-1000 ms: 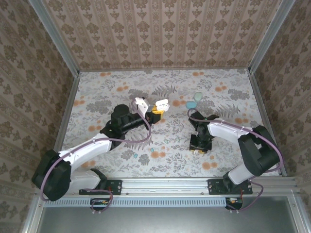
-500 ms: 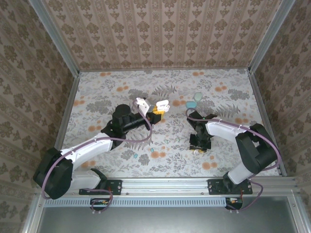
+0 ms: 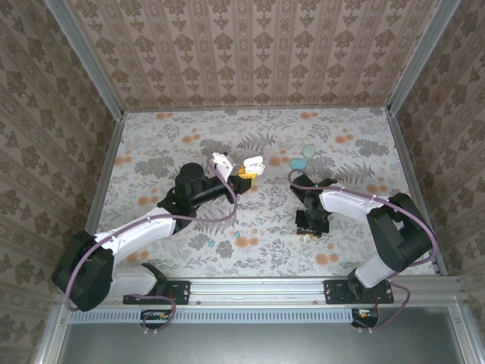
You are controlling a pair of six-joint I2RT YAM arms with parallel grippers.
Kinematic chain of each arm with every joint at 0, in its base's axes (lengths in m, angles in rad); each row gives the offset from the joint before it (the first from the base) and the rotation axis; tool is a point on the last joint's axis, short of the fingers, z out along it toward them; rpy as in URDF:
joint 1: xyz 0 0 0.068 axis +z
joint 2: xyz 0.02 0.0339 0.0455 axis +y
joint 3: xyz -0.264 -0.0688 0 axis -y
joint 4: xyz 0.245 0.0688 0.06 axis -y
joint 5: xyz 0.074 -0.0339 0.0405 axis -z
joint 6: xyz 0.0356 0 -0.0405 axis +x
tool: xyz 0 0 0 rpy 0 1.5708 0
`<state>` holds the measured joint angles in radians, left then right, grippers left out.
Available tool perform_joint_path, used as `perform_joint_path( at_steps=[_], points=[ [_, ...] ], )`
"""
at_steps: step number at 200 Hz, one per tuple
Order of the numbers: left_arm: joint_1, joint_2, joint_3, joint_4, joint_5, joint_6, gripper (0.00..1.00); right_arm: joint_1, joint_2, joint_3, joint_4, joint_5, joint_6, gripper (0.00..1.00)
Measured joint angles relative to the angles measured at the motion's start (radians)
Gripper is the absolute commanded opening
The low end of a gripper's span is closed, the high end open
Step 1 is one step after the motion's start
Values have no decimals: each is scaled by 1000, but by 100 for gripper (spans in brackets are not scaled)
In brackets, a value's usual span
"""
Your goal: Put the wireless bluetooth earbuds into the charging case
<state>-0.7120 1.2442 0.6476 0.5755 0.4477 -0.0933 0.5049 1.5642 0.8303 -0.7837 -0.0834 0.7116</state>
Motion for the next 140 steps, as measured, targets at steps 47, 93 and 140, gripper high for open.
perform_joint_path(
  at_steps=[47, 93, 140],
  points=[
    [0, 0, 0, 0, -4, 0, 21, 2, -78, 34, -22, 24, 0, 29],
    [0, 0, 0, 0, -8, 0, 21, 2, -220, 163, -36, 51, -16, 29],
    [0, 32, 14, 1, -7, 0, 21, 1, -272, 393, -1, 90, -72, 29]
  ],
)
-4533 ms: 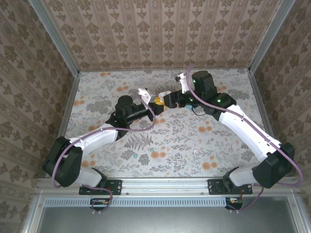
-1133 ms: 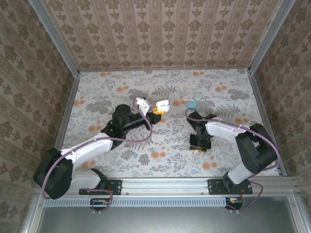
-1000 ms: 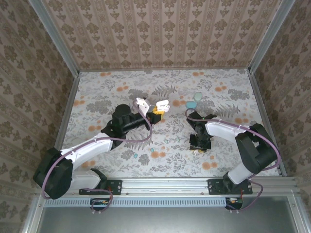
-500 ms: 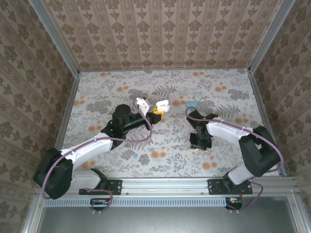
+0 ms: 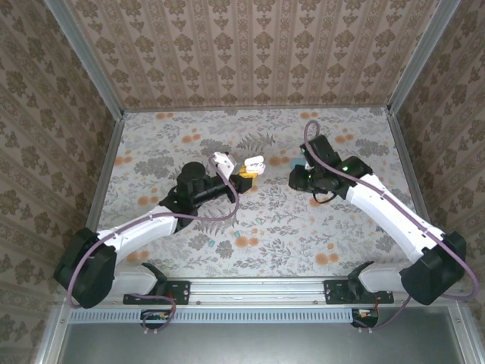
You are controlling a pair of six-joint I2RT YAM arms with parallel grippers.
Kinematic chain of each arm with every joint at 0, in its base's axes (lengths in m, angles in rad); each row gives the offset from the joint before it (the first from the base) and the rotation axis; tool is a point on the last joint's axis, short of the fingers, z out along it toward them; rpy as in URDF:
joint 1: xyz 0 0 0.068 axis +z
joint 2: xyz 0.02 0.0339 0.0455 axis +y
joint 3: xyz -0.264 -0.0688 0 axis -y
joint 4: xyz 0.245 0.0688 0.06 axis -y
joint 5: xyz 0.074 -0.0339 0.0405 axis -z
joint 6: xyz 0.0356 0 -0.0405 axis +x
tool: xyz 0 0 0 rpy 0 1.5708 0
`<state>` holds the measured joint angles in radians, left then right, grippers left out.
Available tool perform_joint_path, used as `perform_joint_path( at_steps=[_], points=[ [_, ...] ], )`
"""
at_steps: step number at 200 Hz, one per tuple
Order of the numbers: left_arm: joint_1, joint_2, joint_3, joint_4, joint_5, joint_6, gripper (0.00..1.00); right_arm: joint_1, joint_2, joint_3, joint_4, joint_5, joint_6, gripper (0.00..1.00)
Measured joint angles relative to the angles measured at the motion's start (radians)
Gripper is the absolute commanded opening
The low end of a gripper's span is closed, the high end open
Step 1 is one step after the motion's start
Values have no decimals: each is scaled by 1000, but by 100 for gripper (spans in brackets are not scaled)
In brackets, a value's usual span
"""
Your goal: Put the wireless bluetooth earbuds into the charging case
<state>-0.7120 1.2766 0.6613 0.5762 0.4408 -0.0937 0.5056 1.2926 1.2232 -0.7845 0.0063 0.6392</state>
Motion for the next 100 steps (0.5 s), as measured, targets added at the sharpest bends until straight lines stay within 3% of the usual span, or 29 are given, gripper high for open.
perform_joint_path(
  at_steps=[100],
  points=[
    [-1, 89, 58, 40, 20, -27, 21, 0, -90, 2, 399, -45, 46, 28]
  ],
)
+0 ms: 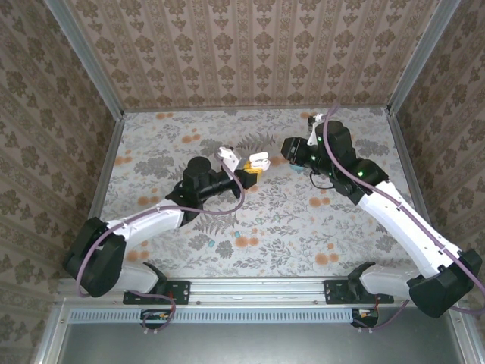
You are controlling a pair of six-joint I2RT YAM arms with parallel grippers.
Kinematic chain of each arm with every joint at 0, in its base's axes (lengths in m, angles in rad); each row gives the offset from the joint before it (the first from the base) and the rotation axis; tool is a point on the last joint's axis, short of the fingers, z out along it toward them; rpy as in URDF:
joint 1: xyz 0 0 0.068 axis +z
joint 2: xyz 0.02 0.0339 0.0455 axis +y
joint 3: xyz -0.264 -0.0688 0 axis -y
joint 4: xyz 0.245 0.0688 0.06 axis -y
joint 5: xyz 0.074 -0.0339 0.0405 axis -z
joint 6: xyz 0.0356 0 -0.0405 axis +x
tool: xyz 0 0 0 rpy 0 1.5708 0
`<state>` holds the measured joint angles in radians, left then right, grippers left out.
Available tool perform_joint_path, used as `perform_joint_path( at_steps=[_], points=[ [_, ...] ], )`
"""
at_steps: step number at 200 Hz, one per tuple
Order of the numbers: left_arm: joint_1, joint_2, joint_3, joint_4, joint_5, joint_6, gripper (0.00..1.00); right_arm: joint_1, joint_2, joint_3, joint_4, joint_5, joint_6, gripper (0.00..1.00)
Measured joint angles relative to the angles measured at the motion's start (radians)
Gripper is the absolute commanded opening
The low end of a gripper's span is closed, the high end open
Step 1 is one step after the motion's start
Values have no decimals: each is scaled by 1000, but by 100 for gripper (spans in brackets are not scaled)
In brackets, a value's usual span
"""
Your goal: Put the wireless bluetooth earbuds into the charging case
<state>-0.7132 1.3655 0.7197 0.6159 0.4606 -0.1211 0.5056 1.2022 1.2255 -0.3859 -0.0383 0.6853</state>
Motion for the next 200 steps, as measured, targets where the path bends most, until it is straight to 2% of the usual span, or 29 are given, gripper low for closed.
perform_joint_path(
  at_steps=[74, 200],
  points=[
    [-13, 21, 13, 17, 1, -7, 21, 29, 5, -33, 119, -51, 66, 28],
    [-26, 21, 29, 12, -36, -6, 22, 129, 82, -32, 124, -39, 53, 28]
  ],
)
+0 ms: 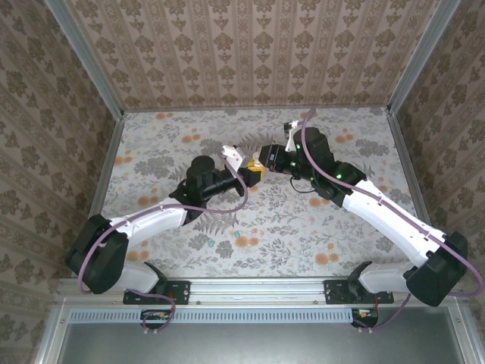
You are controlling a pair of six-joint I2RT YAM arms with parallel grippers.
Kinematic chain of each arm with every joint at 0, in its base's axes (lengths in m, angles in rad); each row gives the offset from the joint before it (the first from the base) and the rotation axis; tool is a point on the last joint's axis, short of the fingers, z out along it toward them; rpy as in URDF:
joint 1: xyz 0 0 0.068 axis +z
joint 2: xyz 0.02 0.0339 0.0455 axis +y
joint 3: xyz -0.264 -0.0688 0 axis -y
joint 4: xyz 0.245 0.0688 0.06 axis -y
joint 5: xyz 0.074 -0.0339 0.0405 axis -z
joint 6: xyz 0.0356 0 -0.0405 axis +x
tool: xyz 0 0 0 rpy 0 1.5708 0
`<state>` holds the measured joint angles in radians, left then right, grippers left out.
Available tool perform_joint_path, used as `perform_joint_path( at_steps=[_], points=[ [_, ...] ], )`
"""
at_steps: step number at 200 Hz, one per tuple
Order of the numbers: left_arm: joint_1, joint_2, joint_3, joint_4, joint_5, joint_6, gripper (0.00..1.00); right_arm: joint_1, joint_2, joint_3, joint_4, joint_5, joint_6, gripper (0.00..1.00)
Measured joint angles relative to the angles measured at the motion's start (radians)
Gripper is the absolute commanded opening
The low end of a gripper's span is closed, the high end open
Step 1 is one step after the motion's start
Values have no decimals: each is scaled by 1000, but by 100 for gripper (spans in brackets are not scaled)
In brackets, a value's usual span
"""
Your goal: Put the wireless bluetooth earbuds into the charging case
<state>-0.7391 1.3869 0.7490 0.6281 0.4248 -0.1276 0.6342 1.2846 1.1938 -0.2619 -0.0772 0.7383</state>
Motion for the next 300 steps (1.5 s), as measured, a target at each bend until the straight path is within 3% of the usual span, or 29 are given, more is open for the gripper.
perform_joint_path(
  at_steps=[187, 300],
  points=[
    [-1, 0, 10, 2, -22, 0, 22, 39, 51, 38, -29, 64, -95, 28],
    [-1, 0, 10, 9, -34, 0, 21, 41, 43, 38, -35, 63, -154, 32]
  ],
)
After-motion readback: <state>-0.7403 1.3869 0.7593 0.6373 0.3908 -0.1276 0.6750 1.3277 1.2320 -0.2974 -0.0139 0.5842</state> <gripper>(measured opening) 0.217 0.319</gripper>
